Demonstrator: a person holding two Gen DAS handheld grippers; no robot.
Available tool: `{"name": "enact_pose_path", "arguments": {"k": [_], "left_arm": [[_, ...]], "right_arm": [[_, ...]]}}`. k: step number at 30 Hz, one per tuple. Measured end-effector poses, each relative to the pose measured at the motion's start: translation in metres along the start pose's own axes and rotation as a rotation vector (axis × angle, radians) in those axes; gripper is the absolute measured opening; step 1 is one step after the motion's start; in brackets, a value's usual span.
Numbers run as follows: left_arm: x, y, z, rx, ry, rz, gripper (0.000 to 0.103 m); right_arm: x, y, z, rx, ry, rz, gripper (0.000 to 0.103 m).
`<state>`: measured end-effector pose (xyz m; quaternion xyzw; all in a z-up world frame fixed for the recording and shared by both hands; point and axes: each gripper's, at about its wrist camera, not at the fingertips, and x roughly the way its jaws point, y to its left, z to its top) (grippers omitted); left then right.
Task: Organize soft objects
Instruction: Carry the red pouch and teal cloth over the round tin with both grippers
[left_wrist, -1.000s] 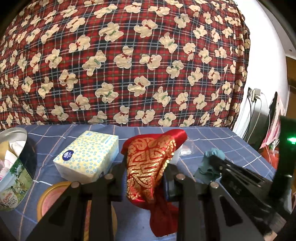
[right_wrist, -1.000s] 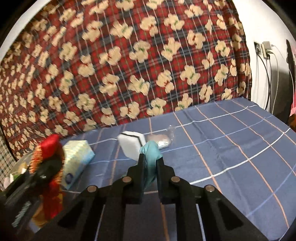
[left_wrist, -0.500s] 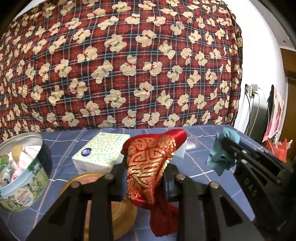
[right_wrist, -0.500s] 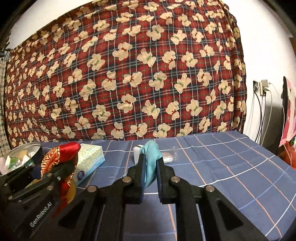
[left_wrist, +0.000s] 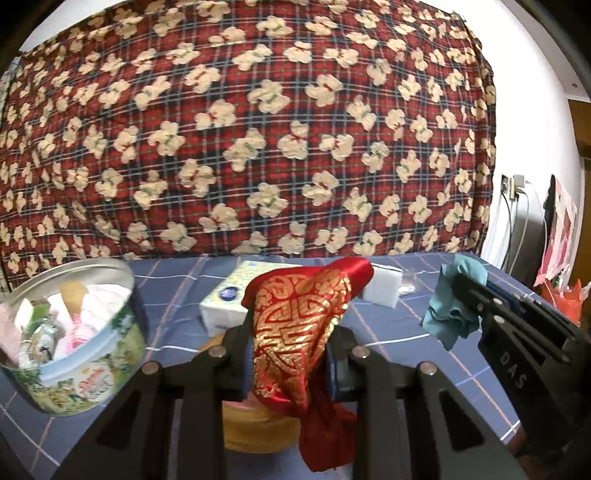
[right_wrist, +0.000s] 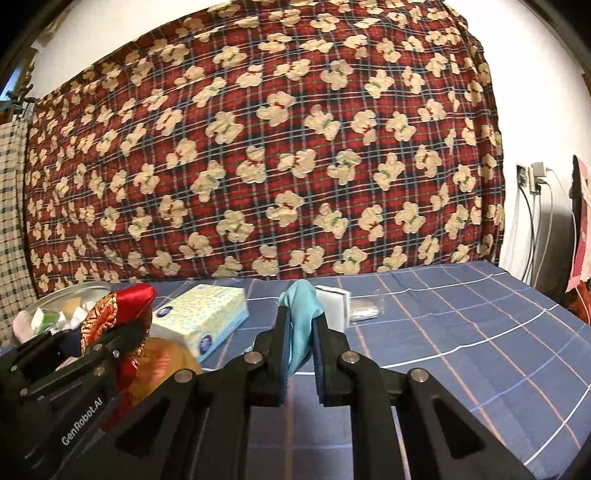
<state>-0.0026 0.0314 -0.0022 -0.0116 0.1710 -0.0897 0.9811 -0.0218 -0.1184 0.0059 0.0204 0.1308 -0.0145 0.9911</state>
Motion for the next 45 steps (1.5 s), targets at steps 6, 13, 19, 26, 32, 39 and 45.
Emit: {"name": "enact_pose_path", "arguments": {"k": [6, 13, 19, 26, 32, 39, 45], "left_arm": [[-0.01, 0.027, -0.001, -0.022, -0.01, 0.043, 0.028], [-0.018, 0.059, -0.003, -0.054, -0.014, 0.079, 0.028], [-0.025, 0.086, -0.005, -0.079, -0.018, 0.121, 0.028], [-0.032, 0.121, -0.003, -0.11, -0.028, 0.189, 0.028], [-0.036, 0.158, -0.001, -0.14, -0.034, 0.269, 0.028], [-0.039, 0.2, -0.002, -0.184, -0.036, 0.345, 0.028], [-0.041, 0.233, -0.003, -0.221, -0.031, 0.41, 0.028]], "right_arm": [[0.0, 0.026, -0.002, -0.022, 0.008, 0.046, 0.013], [-0.001, 0.063, -0.005, -0.067, 0.022, 0.118, 0.013], [0.001, 0.095, -0.007, -0.089, 0.034, 0.185, 0.013], [0.004, 0.135, -0.001, -0.117, 0.029, 0.256, 0.013], [0.015, 0.172, 0.004, -0.109, 0.029, 0.321, 0.013], [0.024, 0.218, 0.006, -0.122, 0.024, 0.387, 0.013], [0.032, 0.248, 0.006, -0.118, 0.018, 0.42, 0.013]]}}
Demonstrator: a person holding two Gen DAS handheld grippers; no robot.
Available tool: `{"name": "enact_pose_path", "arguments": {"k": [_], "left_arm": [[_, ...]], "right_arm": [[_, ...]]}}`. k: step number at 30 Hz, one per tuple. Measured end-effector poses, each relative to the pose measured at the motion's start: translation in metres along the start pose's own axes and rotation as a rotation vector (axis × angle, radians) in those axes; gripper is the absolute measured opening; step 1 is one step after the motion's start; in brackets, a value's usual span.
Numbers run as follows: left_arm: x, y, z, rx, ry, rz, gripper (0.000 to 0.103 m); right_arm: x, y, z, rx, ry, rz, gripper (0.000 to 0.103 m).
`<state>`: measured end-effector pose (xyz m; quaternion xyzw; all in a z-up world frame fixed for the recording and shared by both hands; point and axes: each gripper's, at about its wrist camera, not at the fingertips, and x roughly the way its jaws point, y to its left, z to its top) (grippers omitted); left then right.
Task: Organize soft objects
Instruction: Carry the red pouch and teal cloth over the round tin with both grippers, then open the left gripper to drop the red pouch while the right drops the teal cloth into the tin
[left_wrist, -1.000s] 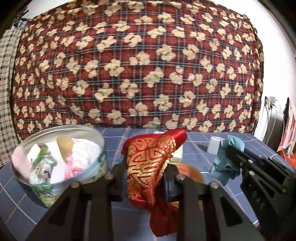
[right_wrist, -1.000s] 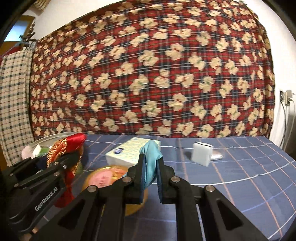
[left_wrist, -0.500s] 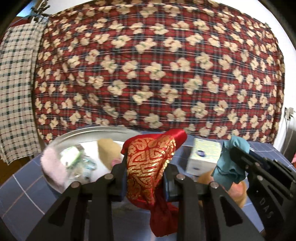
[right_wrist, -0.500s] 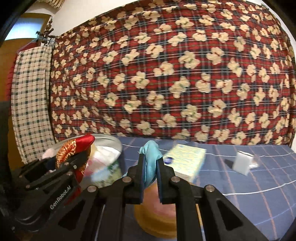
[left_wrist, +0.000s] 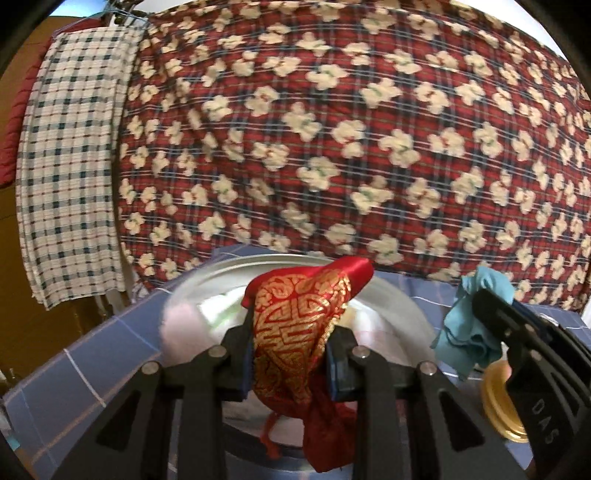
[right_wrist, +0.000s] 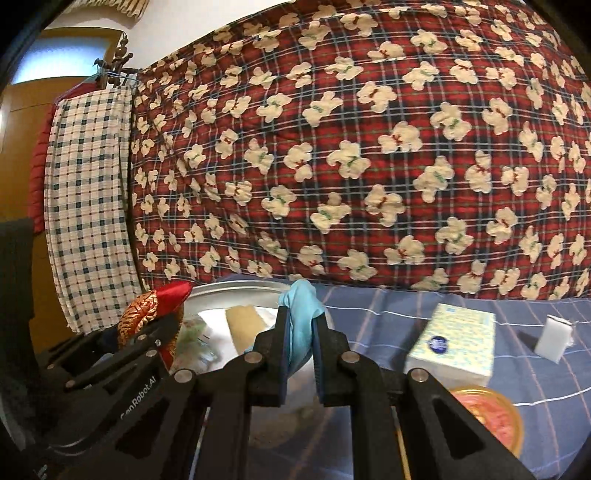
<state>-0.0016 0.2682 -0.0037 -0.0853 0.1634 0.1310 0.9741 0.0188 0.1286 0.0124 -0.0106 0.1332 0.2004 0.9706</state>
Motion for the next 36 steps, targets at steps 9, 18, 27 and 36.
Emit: {"name": "enact_pose_path", "arguments": {"k": [9, 18, 27, 36], "left_arm": [[0.02, 0.037, 0.009, -0.016, 0.025, 0.093, 0.028], [0.04, 0.058, 0.015, -0.017, 0.057, 0.172, 0.028], [0.058, 0.067, 0.014, -0.007, 0.09, 0.211, 0.028], [0.07, 0.066, 0.014, 0.012, 0.129, 0.223, 0.028]], "right_arm": [[0.028, 0.023, -0.002, -0.032, 0.026, 0.025, 0.013], [0.056, 0.042, -0.001, -0.042, 0.062, 0.039, 0.013], [0.071, 0.048, -0.004, -0.08, 0.102, 0.025, 0.013], [0.078, 0.058, -0.005, -0.123, 0.131, 0.035, 0.013]]}}
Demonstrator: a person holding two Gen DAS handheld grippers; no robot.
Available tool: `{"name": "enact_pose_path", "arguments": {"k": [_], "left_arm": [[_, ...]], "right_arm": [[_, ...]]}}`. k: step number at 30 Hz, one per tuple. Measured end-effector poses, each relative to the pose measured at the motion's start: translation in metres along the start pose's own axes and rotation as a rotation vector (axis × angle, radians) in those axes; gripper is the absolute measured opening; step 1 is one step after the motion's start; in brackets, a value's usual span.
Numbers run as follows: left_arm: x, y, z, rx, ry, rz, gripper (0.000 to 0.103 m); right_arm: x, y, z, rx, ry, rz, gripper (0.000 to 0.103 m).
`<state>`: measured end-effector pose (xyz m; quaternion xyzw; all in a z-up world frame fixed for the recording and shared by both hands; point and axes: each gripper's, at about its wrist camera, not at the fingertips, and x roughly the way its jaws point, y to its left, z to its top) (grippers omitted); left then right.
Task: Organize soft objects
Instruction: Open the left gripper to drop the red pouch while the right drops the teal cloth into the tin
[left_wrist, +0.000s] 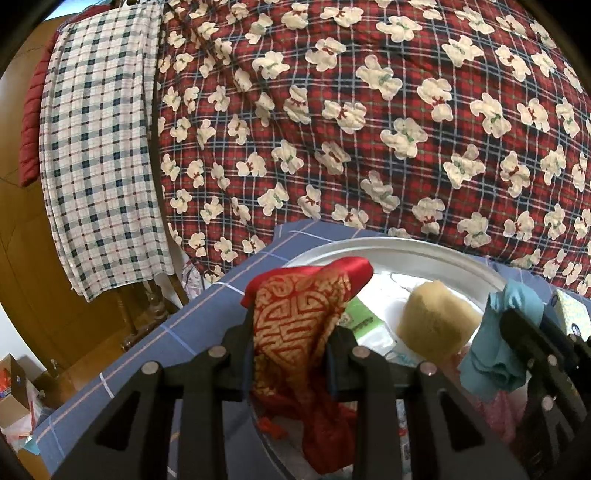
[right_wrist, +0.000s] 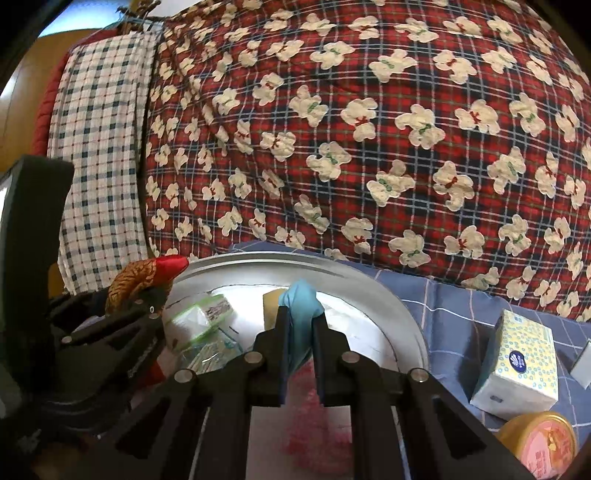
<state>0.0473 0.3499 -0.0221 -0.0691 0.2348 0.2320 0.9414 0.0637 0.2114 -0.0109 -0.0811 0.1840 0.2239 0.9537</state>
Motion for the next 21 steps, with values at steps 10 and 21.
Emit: {"name": "enact_pose_path", "arguments": {"k": [10, 21], "left_arm": [[0.004, -0.001, 0.0, 0.002, 0.016, 0.006, 0.028], [0.008, -0.001, 0.0, 0.003, 0.03, 0.018, 0.043]], "right_arm": [[-0.007, 0.005, -0.001, -0.026, -0.029, 0.007, 0.013], [-0.008, 0.004, -0.001, -0.021, -0.031, 0.008, 0.043]]}}
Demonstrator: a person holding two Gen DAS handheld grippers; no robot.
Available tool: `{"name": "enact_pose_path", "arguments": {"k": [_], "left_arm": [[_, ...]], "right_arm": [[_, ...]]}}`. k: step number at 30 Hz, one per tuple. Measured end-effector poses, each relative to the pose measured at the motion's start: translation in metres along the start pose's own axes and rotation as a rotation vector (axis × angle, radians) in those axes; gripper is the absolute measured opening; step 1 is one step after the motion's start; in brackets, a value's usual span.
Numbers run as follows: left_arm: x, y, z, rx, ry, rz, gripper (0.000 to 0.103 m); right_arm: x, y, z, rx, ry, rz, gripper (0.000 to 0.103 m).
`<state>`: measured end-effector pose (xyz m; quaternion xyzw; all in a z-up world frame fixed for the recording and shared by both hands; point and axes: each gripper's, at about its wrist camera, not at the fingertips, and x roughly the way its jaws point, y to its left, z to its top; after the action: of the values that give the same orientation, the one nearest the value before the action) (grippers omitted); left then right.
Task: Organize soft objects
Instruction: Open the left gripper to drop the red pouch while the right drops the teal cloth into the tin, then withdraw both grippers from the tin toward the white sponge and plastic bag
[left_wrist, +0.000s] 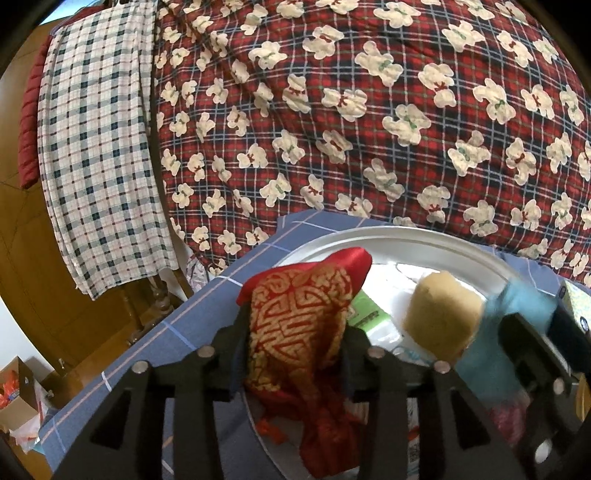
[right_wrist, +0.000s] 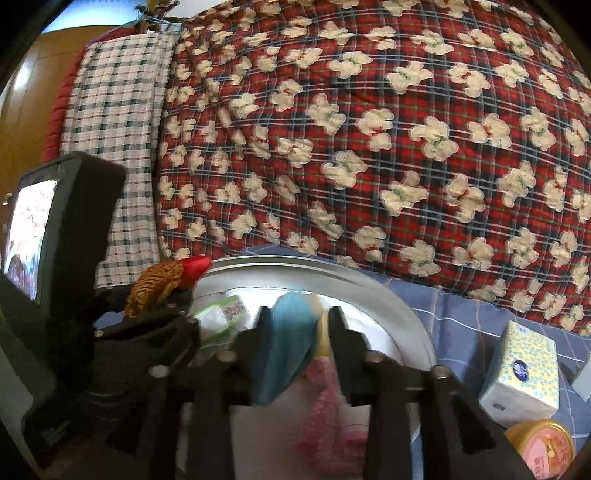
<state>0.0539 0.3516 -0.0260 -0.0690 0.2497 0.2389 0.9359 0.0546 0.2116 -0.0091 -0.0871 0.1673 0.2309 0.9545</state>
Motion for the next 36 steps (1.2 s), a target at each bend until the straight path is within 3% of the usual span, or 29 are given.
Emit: {"name": "enact_pose_path", "arguments": {"k": [4, 5, 7, 8, 10, 11, 15, 22, 36], "left_arm": [[0.0, -0.001, 0.0, 0.006, 0.002, -0.025, 0.056], [-0.001, 0.0, 0.0, 0.001, 0.0, -0.037, 0.058], [-0.004, -0.002, 0.0, -0.002, -0.011, -0.045, 0.1], [-0.006, -0.003, 0.0, 0.002, -0.025, -0.026, 0.102], [-0.012, -0.002, -0.001, -0.015, -0.054, 0.064, 0.103], [-0.015, 0.001, -0.001, -0.03, -0.072, 0.073, 0.103], [-0.023, 0.013, -0.003, -0.078, -0.101, 0.07, 0.103], [-0.031, 0.006, -0.004, -0.04, -0.144, 0.085, 0.103], [-0.036, 0.008, -0.002, -0.06, -0.163, 0.078, 0.103]], "right_arm": [[-0.006, -0.016, -0.002, 0.082, -0.027, -0.012, 0.066], [-0.008, -0.019, -0.002, 0.096, -0.036, -0.011, 0.067], [-0.013, -0.021, -0.003, 0.104, -0.056, -0.006, 0.071], [-0.015, -0.02, -0.003, 0.099, -0.066, -0.008, 0.073], [-0.02, -0.018, -0.003, 0.085, -0.088, -0.022, 0.083], [-0.022, -0.017, -0.003, 0.078, -0.092, -0.025, 0.085], [-0.024, -0.017, -0.004, 0.073, -0.085, -0.027, 0.086], [-0.03, -0.026, -0.006, 0.109, -0.095, -0.048, 0.086], [-0.041, -0.036, -0.011, 0.13, -0.109, -0.101, 0.086]]}}
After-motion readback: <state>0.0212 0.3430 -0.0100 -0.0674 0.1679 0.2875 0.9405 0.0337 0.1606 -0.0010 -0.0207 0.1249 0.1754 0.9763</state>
